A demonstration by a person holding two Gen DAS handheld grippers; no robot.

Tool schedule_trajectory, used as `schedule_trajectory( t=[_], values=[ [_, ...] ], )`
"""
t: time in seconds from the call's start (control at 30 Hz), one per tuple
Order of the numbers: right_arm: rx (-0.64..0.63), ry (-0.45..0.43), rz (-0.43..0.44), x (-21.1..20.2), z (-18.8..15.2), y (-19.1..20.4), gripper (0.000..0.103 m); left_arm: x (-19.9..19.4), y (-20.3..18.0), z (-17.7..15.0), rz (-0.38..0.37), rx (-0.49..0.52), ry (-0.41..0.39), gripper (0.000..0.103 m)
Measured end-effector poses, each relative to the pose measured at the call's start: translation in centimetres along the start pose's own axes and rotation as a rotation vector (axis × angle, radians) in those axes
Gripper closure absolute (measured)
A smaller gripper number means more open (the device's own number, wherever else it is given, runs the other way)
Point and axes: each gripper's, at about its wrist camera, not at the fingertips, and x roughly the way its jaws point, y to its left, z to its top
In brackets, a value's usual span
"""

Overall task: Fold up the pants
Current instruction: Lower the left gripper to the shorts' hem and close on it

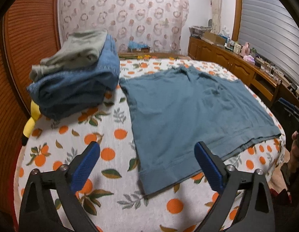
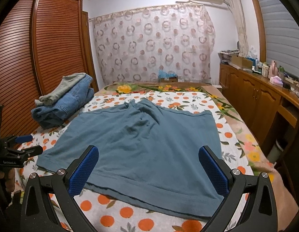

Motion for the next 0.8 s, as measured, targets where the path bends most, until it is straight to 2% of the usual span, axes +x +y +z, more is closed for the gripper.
schedule_trajectory(
  t=[0.1, 0.27, 0.4, 0.47, 0.67, 0.8],
  values=[
    [0.001, 0.01, -0.001, -0.1, -0.4, 0.0, 0.0, 0.5, 0.4, -0.9, -0.005, -0.005, 0.025, 0.014],
    [0.003, 0.046, 0.012, 0.2, -0.9, 0.0, 0.001, 0.7, 0.6, -1.6, -0.036, -0.011, 0.057, 0.033],
    [-0.005, 0.064, 0.023, 0.0, -0.9, 0.1, 0.002, 0.6, 0.9, -2.1, -0.069, -0.026, 0.068, 0.044],
    [-0.004, 0.068, 0.026, -0.4, -0.7, 0.1, 0.002, 0.5, 0.7, -2.1, -0.084, -0.018, 0.07, 0.054],
    [-0.004, 0.065, 0.03, -0.7, -0.6, 0.1, 0.002, 0.8, 0.1, -2.2, -0.116, 0.008, 0.09, 0.063],
    [-0.009, 0.067, 0.04, -0.9, -0.7, 0.0, 0.003, 1.0, -0.1, -1.9, -0.125, 0.035, 0.092, 0.079]
  ],
)
